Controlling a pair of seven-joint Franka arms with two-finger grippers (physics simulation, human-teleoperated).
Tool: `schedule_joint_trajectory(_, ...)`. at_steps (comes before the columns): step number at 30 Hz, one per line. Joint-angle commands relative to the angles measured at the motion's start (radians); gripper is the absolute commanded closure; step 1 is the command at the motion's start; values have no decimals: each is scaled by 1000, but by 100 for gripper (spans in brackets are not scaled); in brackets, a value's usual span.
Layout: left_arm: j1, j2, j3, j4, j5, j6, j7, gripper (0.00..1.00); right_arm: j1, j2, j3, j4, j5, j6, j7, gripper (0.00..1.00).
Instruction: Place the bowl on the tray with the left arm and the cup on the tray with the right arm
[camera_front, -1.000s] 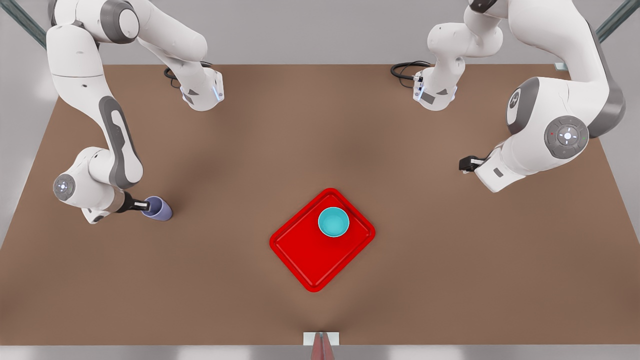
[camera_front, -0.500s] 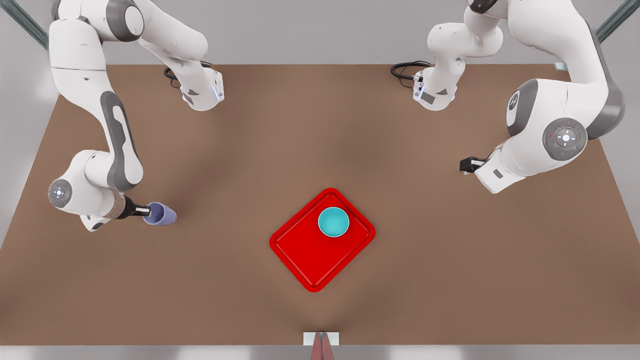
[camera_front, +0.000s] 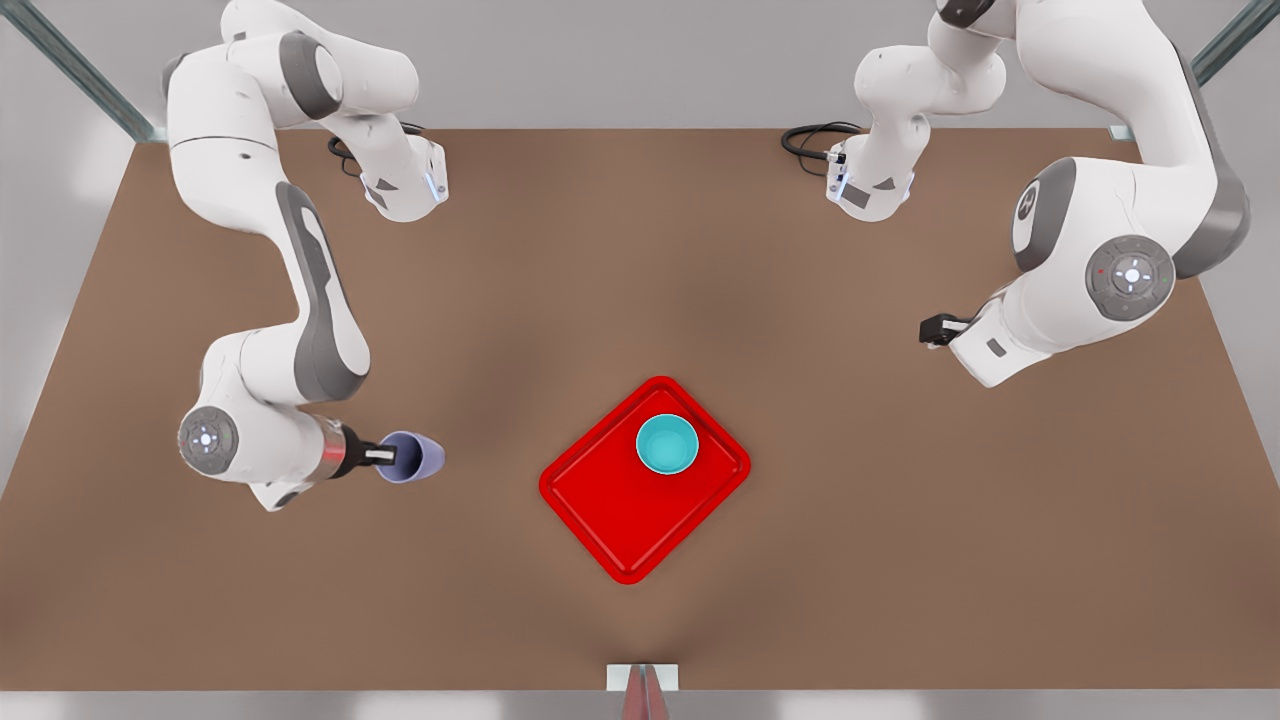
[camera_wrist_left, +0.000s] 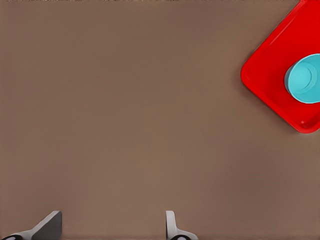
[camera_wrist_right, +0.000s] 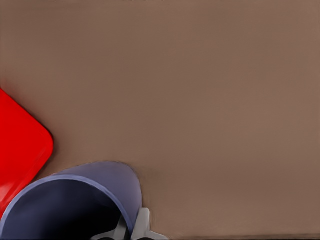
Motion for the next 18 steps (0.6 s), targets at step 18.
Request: schedule_joint_trajectory(18,0,12,2,2,-2,0,2,0,423,523,-17,608,-3,154,131,79)
